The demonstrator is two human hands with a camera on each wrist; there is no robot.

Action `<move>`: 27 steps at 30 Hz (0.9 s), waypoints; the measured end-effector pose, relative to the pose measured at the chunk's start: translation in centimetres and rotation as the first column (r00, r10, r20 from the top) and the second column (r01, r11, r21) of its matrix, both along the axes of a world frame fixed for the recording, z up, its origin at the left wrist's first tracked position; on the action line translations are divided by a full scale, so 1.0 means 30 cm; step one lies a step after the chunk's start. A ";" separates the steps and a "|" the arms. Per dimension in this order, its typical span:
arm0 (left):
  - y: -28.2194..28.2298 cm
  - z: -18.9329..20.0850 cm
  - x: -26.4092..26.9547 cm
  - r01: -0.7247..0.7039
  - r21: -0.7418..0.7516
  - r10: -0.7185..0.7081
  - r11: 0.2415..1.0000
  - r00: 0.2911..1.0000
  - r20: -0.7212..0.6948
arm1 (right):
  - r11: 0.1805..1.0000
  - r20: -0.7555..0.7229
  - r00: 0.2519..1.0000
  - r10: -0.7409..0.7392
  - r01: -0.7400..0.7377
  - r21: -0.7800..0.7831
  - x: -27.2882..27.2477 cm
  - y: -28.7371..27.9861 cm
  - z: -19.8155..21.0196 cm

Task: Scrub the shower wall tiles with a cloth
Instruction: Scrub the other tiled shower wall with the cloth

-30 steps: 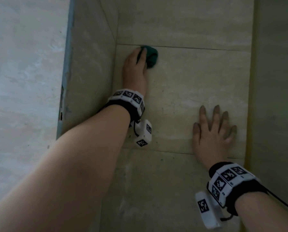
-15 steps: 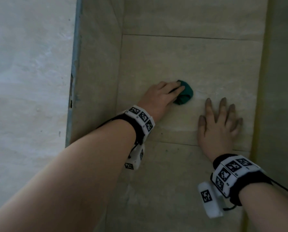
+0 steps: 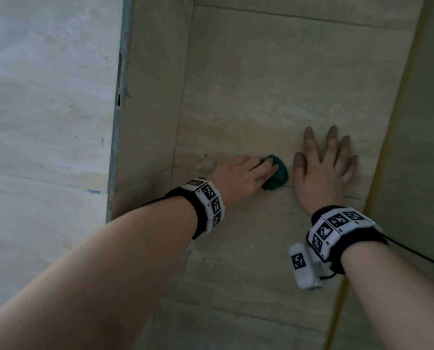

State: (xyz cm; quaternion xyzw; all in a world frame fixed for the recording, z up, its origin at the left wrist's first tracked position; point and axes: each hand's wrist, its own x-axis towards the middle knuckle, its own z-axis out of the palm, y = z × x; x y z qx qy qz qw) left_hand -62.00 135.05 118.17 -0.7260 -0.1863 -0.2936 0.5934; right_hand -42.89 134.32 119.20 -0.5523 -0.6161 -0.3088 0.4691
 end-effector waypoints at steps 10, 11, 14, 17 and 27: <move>-0.089 0.075 0.001 -0.236 -0.210 0.316 0.949 0.724 0.614 | 1.000 0.015 1.000 0.007 -0.007 0.009 -0.010 -0.002 -0.033; -0.096 0.094 -0.008 -0.245 -0.222 0.331 0.944 0.667 0.667 | 1.000 0.014 1.000 0.007 -0.008 0.013 -0.011 -0.001 -0.035; -0.119 0.149 -0.038 -0.251 -0.405 0.476 0.879 0.435 0.764 | 1.000 0.016 1.000 0.006 -0.006 0.022 -0.015 0.000 -0.040; -0.108 0.176 -0.045 -0.208 -0.442 0.485 0.873 0.263 0.834 | 1.000 0.016 1.000 0.001 -0.002 0.025 -0.017 0.001 -0.043; -0.107 0.150 0.062 -0.272 -0.331 0.407 0.904 0.785 0.466 | 0.996 0.016 1.000 0.008 -0.009 0.089 -0.022 0.022 -0.048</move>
